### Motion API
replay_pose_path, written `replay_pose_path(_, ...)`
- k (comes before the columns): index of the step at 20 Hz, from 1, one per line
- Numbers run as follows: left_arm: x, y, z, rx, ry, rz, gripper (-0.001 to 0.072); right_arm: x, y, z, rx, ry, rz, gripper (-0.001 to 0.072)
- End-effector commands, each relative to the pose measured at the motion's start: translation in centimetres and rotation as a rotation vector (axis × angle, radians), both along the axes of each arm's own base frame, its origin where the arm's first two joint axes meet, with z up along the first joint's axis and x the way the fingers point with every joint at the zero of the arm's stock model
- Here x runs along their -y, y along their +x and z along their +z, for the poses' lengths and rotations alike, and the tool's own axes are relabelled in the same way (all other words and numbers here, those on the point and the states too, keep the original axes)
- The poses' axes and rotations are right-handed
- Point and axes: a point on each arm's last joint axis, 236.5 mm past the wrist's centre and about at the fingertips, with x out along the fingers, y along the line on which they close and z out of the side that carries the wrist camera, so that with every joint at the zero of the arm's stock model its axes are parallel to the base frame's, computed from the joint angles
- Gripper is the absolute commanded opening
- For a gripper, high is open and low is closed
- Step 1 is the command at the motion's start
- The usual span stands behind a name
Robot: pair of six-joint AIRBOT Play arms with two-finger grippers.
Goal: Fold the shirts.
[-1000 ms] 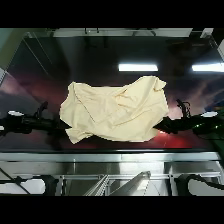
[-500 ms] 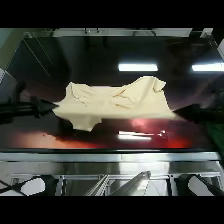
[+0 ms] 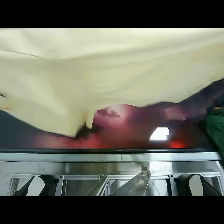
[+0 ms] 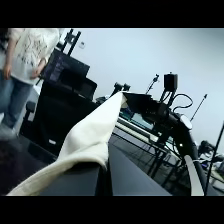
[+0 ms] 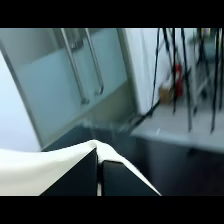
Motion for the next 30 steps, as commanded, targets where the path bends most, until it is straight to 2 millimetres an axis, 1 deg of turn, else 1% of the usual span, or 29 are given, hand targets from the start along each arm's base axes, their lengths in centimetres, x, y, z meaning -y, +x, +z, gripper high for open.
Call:
replay_pose_path(1, 1.9, -4.4, 4.5, 0.129, 0.048, 0.053, 0.0023, -2.0, -2.4, 5.8, 0.105, -0.165, -0.127, 0.0017)
replay_pose_path(2, 1.4, -3.6, 4.0, 0.096, 0.055, 0.073, 0.0024, -1.1, -1.7, 4.9, 0.053, -0.205, -0.183, 0.0017)
replay_pose_path(3, 0.5, -1.7, 2.6, 0.015, 0.073, 0.095, 0.0024, -0.7, -1.1, 4.1, 0.023, -0.223, -0.193, 0.0017)
replay_pose_path(5, -1.2, 3.2, -1.5, -0.194, 0.101, 0.107, 0.0024, 0.2, 1.2, 2.2, -0.049, -0.192, -0.136, 0.0017)
replay_pose_path(6, -1.5, 5.2, -3.4, -0.272, 0.111, 0.08, 0.0024, 0.5, 3.0, 0.5, -0.107, -0.168, -0.091, 0.0017)
replay_pose_path(7, -1.5, 7.2, -5.6, -0.351, 0.123, 0.04, 0.0024, 0.4, 5.3, -2.3, -0.191, -0.152, -0.039, 0.0017)
replay_pose_path(8, -1.1, 9.0, -7.7, -0.421, 0.135, -0.001, 0.0024, 0.0, 7.7, -5.9, -0.291, -0.144, 0.016, 0.0017)
replay_pose_path(9, -0.7, 11.3, -10.5, -0.505, 0.154, -0.037, 0.0024, -0.5, 10.0, -9.7, -0.387, -0.139, 0.054, 0.0017)
replay_pose_path(10, -0.4, 13.5, -13.5, -0.587, 0.172, -0.055, 0.0024, -0.7, 12.6, -14.1, -0.487, -0.144, 0.063, 0.0017)
replay_pose_path(11, -0.2, 15.9, -17.2, -0.68, 0.196, -0.067, 0.0024, -0.9, 15.0, -18.5, -0.575, -0.146, 0.057, 0.0017)
replay_pose_path(12, -0.3, 18.4, -21.1, -0.778, 0.205, -0.07, 0.0024, -0.9, 17.1, -22.3, -0.649, -0.128, 0.05, 0.0017)
replay_pose_path(13, -0.4, 20.5, -24.7, -0.862, 0.197, -0.08, 0.0024, -1.0, 19.0, -26.0, -0.717, -0.107, 0.047, 0.0017)
replay_pose_path(14, -0.6, 22.7, -28.6, -0.931, 0.199, -0.097, 0.0023, -1.0, 20.7, -29.9, -0.791, -0.088, 0.049, 0.0017)
replay_pose_path(15, -0.8, 24.4, -32.1, -0.989, 0.206, -0.117, 0.0008, -0.9, 22.3, -33.8, -0.866, -0.066, 0.049, 0.0017)
replay_pose_path(16, -1.0, 26.2, -35.4, -1.036, 0.205, -0.14, 0.0006, -0.8, 23.3, -37.1, -0.926, -0.047, 0.052, 0.0017)
replay_pose_path(17, -1.1, 27.7, -38.1, -1.066, 0.21, -0.154, 0.0005, -0.6, 24.2, -39.9, -0.969, -0.027, 0.047, 0.0016)
replay_pose_path(18, -1.2, 29.1, -40.2, -1.08, 0.214, -0.162, 0.0005, -0.2, 25.2, -42.5, -0.997, -0.003, 0.035, 0.0016)
replay_pose_path(19, -1.4, 30.7, -41.8, -1.088, 0.212, -0.153, 0.0004, 0.3, 26.0, -44.3, -1.012, 0.027, 0.019, 0.0015)
replay_pose_path(20, -1.7, 32.5, -42.9, -1.09, 0.21, -0.122, 0.0004, 0.9, 26.9, -45.4, -1.006, 0.06, 0.011, 0.0015)
replay_pose_path(21, -2.3, 33.9, -43.8, -1.095, 0.219, -0.078, 0.0004, 1.6, 27.8, -45.8, -0.988, 0.102, 0.012, 0.0015)
replay_pose_path(22, -2.8, 34.8, -44.8, -1.113, 0.247, -0.041, 0.0008, 2.2, 28.7, -45.7, -0.972, 0.149, 0.014, 0.0015)
replay_pose_path(23, -3.1, 35.3, -45.5, -1.124, 0.27, -0.022, 0.0008, 2.8, 29.4, -45.6, -0.954, 0.19, 0.022, 0.0015)
replay_pose_path(24, -3.3, 35.4, -46.1, -1.143, 0.277, -0.016, 0.0008, 3.2, 29.5, -45.9, -0.961, 0.216, 0.033, 0.0016)
replay_pose_path(25, -3.5, 35.3, -46.5, -1.155, 0.27, -0.016, 0.0008, 3.4, 29.1, -46.3, -0.978, 0.218, 0.055, 0.0016)
replay_pose_path(28, -3.8, 33.6, -47.6, -1.212, 0.257, -0.049, 0.0007, 2.9, 26.3, -48.1, -1.044, 0.159, 0.165, 0.0015)
replay_pose_path(29, -4.1, 32.9, -48.2, -1.238, 0.276, -0.062, 0.0006, 2.8, 25.1, -48.9, -1.086, 0.131, 0.19, 0.0016)
replay_pose_path(30, -4.2, 31.6, -49.1, -1.277, 0.332, -0.082, 0.0006, 2.9, 24.3, -49.9, -1.127, 0.103, 0.194, 0.0016)
